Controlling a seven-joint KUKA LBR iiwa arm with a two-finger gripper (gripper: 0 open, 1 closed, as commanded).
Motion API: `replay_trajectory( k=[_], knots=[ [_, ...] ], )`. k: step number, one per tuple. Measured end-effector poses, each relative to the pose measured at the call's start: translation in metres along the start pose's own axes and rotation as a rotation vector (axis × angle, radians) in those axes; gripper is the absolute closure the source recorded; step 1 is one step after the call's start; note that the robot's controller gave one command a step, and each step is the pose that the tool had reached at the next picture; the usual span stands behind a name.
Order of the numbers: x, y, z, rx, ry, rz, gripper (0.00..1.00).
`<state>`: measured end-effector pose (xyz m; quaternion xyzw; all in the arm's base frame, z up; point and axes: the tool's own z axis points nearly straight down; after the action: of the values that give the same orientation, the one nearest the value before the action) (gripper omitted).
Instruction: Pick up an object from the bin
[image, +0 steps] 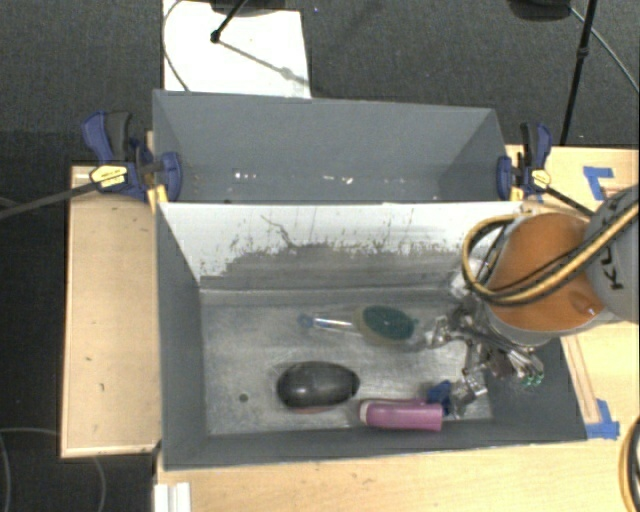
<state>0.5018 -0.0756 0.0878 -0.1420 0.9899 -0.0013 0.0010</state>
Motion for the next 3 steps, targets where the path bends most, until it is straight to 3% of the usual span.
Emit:
replay_trajectory(
  k=[1, 2, 3],
  knots=[
    [0.014, 0.011, 0.014, 0.005, -0.016, -0.124, 0.00],
    [0.011, -0.007, 0.011, 0.000, -0.004, -0.135, 0.00],
    [0.012, -0.006, 0.012, -0.002, -0.003, -0.142, 1.00]
  ],
)
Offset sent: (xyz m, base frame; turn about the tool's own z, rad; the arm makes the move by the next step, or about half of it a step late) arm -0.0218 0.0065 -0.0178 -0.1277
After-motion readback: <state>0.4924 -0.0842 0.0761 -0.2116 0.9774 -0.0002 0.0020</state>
